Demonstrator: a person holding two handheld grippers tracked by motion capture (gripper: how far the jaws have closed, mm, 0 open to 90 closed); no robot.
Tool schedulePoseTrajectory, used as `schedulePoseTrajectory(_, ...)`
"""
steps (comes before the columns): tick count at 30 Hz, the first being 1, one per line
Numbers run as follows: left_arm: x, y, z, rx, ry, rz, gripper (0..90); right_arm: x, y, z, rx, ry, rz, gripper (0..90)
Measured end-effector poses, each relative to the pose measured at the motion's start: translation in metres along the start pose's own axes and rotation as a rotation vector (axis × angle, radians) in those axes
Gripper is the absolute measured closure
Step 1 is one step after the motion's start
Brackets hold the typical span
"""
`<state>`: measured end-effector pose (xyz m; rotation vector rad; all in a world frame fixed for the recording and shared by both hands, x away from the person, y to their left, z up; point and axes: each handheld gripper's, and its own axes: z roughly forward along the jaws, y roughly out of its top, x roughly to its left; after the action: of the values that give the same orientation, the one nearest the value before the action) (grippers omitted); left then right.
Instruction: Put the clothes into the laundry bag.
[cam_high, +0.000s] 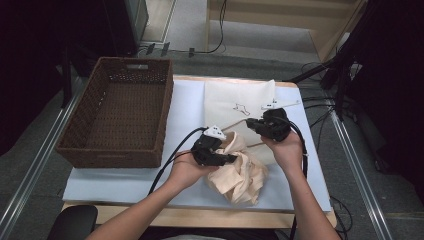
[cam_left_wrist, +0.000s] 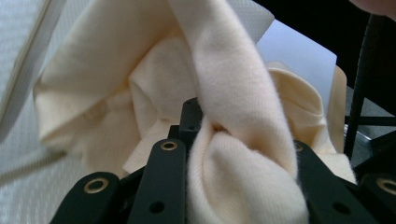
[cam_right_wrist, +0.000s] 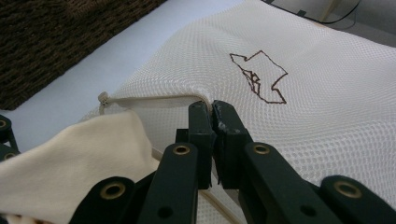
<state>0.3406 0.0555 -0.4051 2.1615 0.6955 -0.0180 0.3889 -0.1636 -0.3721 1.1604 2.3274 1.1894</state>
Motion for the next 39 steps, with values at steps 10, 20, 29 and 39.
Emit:
schedulePoseTrajectory(10,0.013,0.026,0.012,-0.001,0.033,-0.015,74.0,0.001,0.003,-0.005,-0.015,0.017,0.004,88.2)
schedulePoseTrajectory(20,0.037,0.025,0.041,0.048,0.082,-0.084,72.5,0.001,0.002,-0.004,-0.004,0.032,0.009,88.4)
schedulePoseTrajectory(29,0.043,0.031,0.041,0.062,0.069,-0.133,60.2,0.001,-0.002,-0.001,0.015,0.038,0.004,88.3)
schedulePoseTrajectory(39,0.031,0.035,0.021,0.078,0.017,-0.122,33.4,0.000,-0.003,0.000,0.016,0.043,0.009,88.3)
